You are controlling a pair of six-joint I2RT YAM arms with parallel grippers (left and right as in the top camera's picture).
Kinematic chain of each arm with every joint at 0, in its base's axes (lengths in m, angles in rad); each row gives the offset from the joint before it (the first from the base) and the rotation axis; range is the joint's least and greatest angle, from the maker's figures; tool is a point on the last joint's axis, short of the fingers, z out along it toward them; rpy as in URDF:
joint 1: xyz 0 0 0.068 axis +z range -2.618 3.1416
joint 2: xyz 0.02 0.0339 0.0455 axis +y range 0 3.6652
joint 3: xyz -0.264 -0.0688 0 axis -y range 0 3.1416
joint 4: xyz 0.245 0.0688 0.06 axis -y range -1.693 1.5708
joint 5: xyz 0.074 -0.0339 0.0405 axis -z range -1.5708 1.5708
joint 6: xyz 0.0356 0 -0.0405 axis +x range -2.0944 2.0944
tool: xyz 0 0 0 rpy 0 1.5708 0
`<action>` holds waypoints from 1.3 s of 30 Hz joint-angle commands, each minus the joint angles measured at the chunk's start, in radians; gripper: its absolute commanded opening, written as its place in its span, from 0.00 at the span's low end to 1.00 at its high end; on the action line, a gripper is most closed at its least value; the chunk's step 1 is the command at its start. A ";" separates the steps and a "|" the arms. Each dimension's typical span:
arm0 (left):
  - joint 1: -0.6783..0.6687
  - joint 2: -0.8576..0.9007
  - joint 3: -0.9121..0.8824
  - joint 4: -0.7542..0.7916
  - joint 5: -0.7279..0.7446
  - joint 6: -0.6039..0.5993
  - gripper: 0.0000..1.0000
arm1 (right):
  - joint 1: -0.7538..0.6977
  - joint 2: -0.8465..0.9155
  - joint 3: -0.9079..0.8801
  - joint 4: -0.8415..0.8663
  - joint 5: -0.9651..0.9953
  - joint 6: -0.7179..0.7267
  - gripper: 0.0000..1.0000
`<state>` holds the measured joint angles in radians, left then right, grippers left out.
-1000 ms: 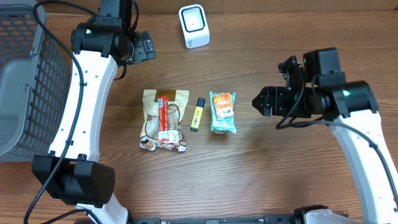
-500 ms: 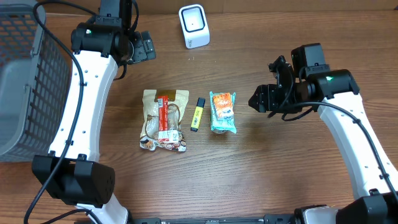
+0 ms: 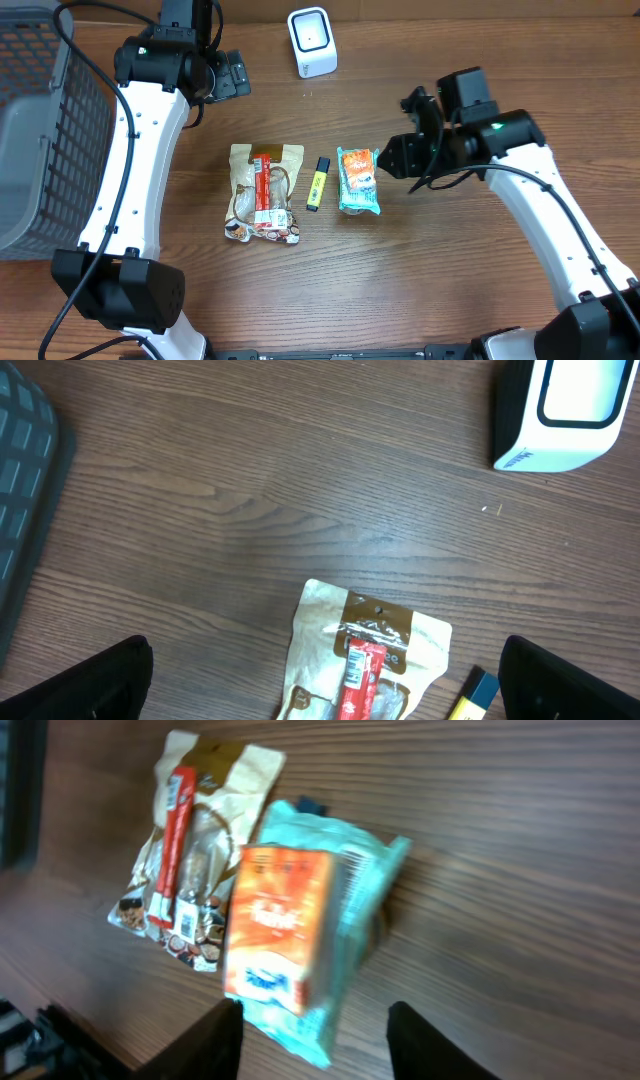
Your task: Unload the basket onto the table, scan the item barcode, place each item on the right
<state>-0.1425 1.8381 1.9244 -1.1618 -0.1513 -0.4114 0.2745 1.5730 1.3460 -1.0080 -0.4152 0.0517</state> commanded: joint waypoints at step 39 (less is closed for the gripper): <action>-0.002 -0.026 0.021 -0.002 -0.008 0.015 1.00 | -0.150 0.057 0.067 -0.054 -0.031 -0.010 0.04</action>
<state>-0.1425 1.8381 1.9244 -1.1618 -0.1513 -0.4110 0.1768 1.6451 1.4075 -1.0573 -0.4377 0.0517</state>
